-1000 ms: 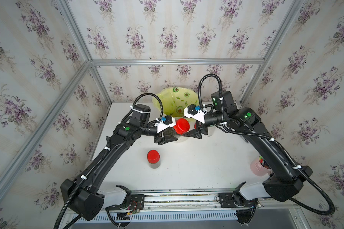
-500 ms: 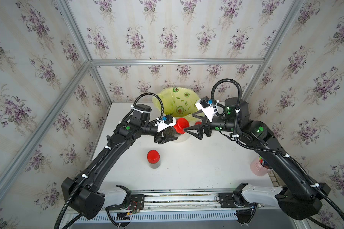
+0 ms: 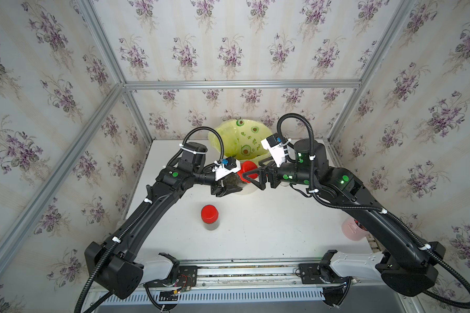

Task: Empty moldy tea leaves from jars
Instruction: Unscrew the lid from the jar.

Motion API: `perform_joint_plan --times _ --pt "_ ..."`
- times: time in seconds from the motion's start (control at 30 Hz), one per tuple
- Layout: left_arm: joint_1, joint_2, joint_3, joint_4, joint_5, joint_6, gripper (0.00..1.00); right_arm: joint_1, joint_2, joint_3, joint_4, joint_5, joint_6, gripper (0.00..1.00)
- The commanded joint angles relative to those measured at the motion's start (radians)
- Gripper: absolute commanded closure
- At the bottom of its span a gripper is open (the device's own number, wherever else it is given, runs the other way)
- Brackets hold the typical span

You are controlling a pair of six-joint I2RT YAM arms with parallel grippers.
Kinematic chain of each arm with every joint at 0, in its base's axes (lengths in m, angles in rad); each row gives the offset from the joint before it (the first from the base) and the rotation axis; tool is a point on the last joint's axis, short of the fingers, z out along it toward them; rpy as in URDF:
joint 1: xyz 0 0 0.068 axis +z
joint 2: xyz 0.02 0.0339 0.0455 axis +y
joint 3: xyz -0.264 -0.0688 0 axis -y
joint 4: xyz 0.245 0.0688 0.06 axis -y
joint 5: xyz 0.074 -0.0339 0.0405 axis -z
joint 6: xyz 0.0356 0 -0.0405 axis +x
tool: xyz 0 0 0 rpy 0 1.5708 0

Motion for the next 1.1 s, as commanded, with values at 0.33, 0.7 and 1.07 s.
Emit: perform_joint_plan --times 0.33,0.7,1.07 --pt "0.000 -0.003 0.006 0.009 0.016 0.014 0.33 0.016 0.027 0.000 0.041 0.005 0.028 0.20" --pt "-0.001 -0.002 0.005 0.009 0.016 0.013 0.33 0.016 0.051 0.029 -0.007 0.019 -0.066 0.40" --pt "-0.001 -0.005 0.002 0.004 0.019 0.014 0.33 0.014 0.061 0.087 -0.034 -0.044 -0.237 0.54"
